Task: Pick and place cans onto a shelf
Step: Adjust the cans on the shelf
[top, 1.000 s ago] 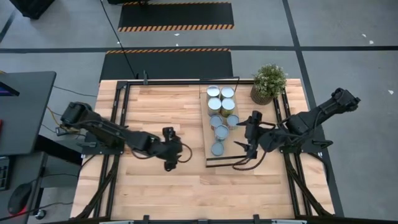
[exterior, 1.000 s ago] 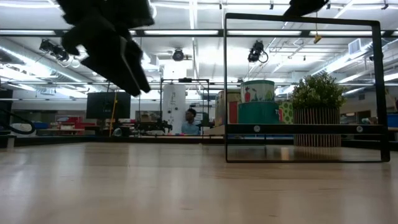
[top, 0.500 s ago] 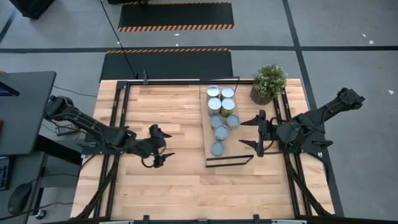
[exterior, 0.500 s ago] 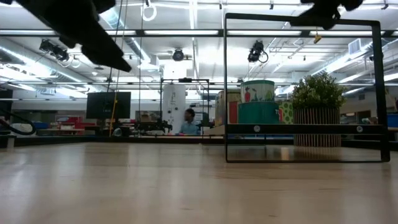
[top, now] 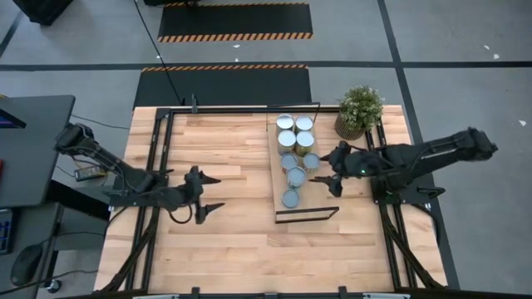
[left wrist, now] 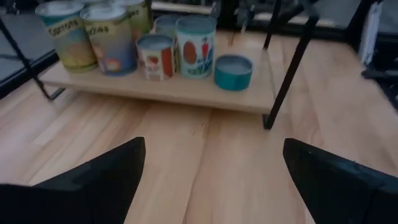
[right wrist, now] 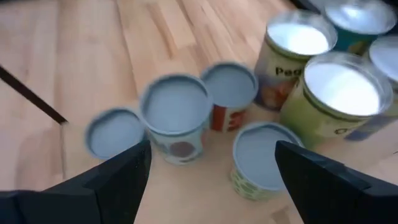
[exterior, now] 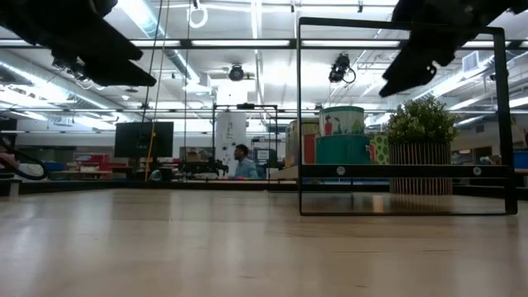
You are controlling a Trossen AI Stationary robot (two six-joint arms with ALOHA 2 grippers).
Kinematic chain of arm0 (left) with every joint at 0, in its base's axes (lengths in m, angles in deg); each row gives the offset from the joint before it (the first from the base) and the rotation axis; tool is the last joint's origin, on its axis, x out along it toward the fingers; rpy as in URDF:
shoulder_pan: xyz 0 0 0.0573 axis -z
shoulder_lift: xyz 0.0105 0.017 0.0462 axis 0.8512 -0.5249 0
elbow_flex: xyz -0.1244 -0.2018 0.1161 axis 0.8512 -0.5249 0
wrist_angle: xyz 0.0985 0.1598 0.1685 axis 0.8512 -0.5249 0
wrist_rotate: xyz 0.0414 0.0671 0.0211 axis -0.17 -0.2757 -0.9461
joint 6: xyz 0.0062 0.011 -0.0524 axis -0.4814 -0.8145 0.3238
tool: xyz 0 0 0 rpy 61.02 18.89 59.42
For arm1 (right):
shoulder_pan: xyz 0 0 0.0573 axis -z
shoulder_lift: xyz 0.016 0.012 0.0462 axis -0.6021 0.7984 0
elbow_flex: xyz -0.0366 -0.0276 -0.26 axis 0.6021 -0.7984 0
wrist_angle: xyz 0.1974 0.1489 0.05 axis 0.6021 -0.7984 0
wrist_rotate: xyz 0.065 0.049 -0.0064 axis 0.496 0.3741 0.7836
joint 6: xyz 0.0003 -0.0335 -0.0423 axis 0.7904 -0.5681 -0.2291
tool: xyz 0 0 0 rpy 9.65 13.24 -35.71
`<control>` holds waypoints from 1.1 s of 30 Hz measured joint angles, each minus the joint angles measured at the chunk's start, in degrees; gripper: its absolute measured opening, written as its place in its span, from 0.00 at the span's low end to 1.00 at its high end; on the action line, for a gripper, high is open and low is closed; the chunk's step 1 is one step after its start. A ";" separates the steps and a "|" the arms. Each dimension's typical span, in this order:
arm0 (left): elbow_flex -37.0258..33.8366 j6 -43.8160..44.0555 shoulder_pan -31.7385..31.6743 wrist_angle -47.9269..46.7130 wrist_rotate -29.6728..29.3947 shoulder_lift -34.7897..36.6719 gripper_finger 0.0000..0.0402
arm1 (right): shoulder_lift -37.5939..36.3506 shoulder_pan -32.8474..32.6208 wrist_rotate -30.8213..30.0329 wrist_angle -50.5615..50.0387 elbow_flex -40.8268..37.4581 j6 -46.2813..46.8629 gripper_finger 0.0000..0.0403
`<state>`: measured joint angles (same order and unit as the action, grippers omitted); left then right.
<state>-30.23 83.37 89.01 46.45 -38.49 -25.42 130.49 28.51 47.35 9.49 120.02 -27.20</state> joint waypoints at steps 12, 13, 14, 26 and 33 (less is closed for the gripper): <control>-15.13 -9.76 -3.51 22.90 1.82 12.25 0.96 | 8.85 11.08 12.15 1.10 0.02 -5.23 0.87; -16.57 -10.14 -3.97 24.32 2.07 13.80 0.96 | 9.64 11.43 12.84 1.32 0.32 -5.33 0.87; -17.96 -10.24 -4.41 24.89 2.25 15.43 0.96 | 10.42 11.70 13.21 1.41 0.64 -5.43 0.87; -21.89 -14.01 -5.74 17.15 1.71 32.85 0.93 | 19.25 13.17 14.18 1.28 3.94 -7.04 0.87; -21.88 -13.16 -5.59 9.52 1.32 39.99 0.85 | 20.89 13.27 14.49 3.82 4.39 -7.48 0.87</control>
<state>-52.11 70.22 83.42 55.97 -37.18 14.56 151.38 41.78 61.84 13.31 124.41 -34.68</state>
